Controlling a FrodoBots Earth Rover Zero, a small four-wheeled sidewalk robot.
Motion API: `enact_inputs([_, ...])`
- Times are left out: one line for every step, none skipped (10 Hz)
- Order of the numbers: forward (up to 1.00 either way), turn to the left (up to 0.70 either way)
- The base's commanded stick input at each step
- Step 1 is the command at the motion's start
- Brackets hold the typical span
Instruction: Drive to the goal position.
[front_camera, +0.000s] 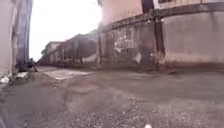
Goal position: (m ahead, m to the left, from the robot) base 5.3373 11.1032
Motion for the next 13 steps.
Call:
enact_inputs([0.85, 0.32])
enact_inputs([0.85, 0.15])
enact_inputs([0.85, 0.03])
enact_inputs([0.85, 0.01])
enact_inputs([0.85, 0.00])
enact_inputs([0.85, 0.00])
enact_inputs([0.85, 0.00])
enact_inputs([0.85, 0.00])
enact_inputs([0.85, 0.00])
enact_inputs([0.85, 0.00])
enact_inputs([0.85, 0.00])
enact_inputs([0.85, 0.00])
enact_inputs([0.85, 0.00])
